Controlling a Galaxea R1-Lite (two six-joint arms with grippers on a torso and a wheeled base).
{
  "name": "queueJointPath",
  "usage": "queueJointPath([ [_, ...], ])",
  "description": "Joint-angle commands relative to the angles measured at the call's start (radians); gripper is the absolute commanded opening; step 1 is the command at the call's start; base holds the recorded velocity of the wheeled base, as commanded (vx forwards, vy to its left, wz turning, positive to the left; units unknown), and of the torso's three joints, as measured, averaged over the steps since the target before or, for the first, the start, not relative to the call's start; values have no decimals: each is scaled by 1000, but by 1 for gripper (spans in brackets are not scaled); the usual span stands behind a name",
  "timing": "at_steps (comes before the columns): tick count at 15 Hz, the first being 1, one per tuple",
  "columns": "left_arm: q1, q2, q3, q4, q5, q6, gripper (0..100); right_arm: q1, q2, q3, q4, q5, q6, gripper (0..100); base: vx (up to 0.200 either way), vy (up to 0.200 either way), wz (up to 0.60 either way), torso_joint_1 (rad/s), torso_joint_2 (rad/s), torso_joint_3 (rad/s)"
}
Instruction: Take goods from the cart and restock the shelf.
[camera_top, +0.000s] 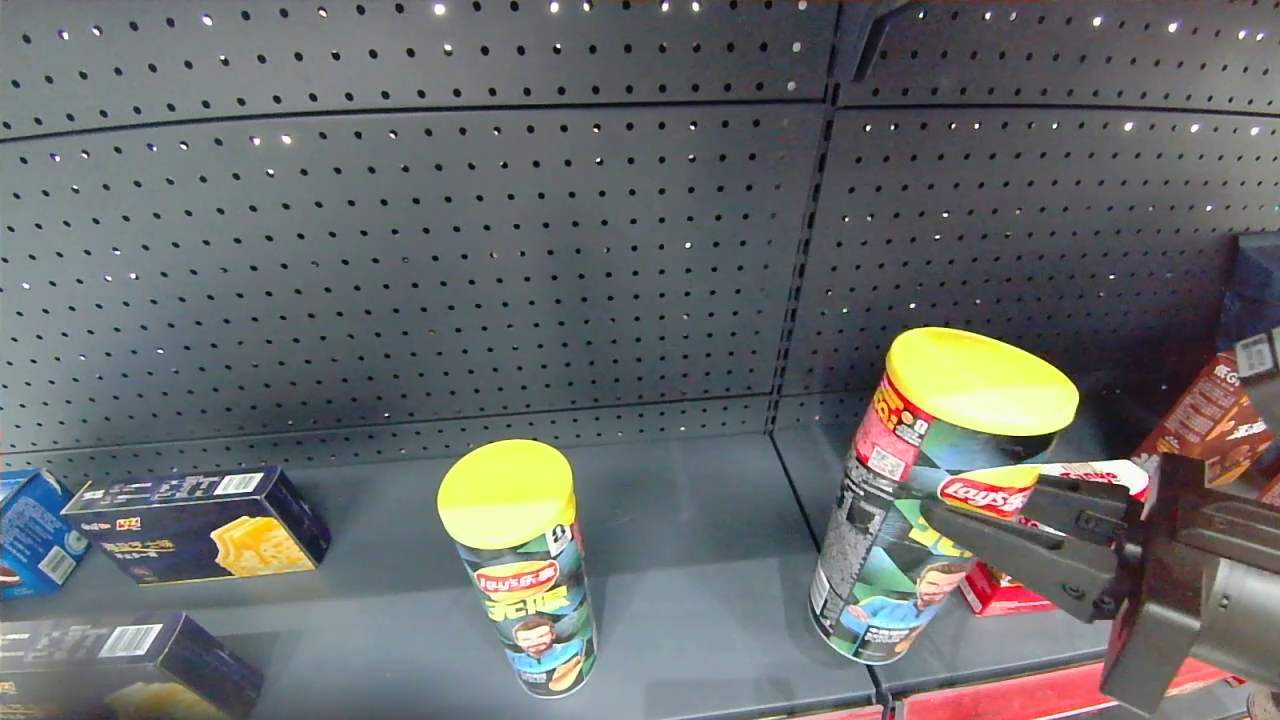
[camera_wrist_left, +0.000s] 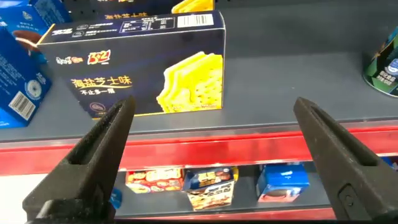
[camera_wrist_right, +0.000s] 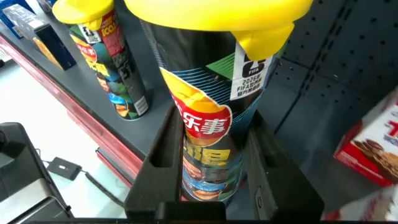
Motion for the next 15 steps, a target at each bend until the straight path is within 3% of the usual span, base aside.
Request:
queueJointPath([
  [1, 1, 4, 0, 0, 1, 0, 100, 0, 52, -37, -1, 4, -1, 0, 0, 0, 0, 0, 0, 0],
  [2, 1, 4, 0, 0, 8, -3, 100, 2, 53, -44, -1, 7, -1, 0, 0, 0, 0, 0, 0, 0],
  [4, 1, 4, 0, -2, 108, -12, 100, 2, 58, -43, -1, 7, 1, 0, 0, 0, 0, 0, 0, 0],
  [7, 1, 4, 0, -2, 80, -4, 100, 5, 59, -57, -1, 9, 1, 0, 0, 0, 0, 0, 0, 0],
  [9, 1, 4, 0, 0, -9, 14, 100, 5, 61, -66, -1, 26, 1, 0, 0, 0, 0, 0, 0, 0],
  [15, 1, 4, 0, 0, -9, 11, 100, 5, 72, -89, -1, 39, 1, 0, 0, 0, 0, 0, 0, 0],
])
